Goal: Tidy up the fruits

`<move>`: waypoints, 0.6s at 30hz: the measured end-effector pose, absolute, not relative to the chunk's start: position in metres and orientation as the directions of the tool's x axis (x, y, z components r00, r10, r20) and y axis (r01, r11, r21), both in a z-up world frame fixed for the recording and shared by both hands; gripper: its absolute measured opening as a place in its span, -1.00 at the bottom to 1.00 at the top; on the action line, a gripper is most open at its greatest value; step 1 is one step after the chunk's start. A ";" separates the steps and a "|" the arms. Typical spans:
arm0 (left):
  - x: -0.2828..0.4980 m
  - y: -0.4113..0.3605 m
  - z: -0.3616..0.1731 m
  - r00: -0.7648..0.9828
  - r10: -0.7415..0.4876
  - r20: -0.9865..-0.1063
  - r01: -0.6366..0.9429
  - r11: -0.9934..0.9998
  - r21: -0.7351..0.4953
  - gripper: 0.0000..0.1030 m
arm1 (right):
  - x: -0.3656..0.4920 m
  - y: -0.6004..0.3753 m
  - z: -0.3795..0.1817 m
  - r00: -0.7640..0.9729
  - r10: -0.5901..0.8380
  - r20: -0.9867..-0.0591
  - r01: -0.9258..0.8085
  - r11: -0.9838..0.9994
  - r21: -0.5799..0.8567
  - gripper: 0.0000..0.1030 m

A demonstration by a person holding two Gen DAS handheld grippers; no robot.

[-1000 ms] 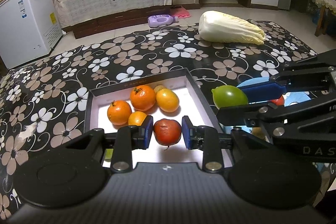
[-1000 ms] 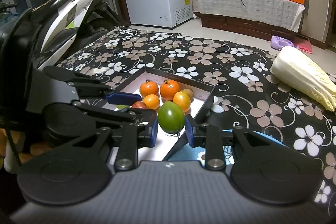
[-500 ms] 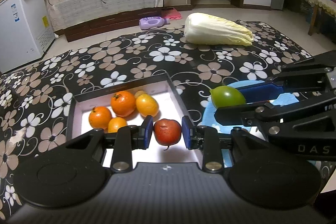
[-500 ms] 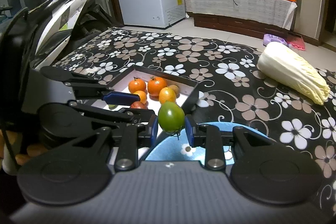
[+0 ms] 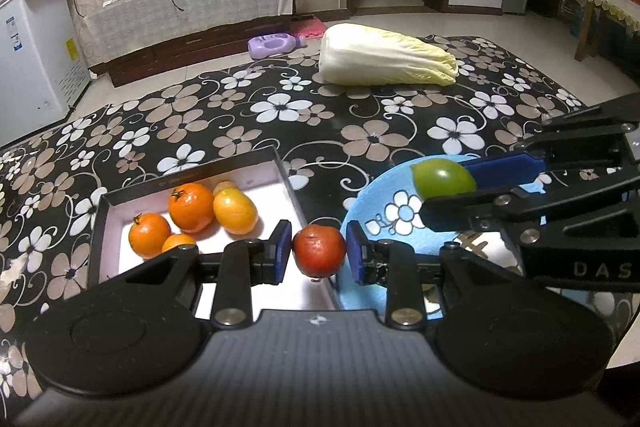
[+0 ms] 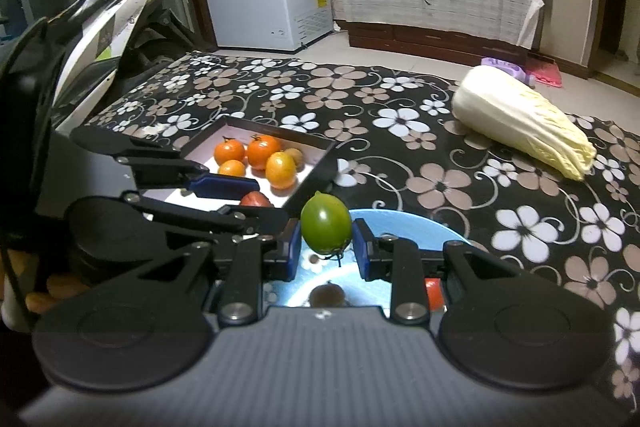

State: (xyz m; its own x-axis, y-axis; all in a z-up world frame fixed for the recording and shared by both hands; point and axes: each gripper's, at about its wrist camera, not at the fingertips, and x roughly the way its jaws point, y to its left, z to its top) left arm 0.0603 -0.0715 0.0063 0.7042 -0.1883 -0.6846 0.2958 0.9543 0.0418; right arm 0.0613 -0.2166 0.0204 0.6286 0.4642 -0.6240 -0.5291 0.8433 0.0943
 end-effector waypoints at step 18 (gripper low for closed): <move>0.061 -0.096 -0.003 0.674 -0.240 -0.699 0.353 0.936 0.020 -0.33 | 0.058 -0.249 0.018 0.655 0.415 -0.632 -0.473 0.877 0.085 -0.40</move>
State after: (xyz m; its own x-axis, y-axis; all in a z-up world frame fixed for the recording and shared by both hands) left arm 0.0606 -0.0963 -0.0030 0.6742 -0.2396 -0.6986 0.3527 0.9355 0.0195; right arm 0.0578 -0.2490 0.0180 0.6551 0.4146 -0.6317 -0.4734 0.8768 0.0846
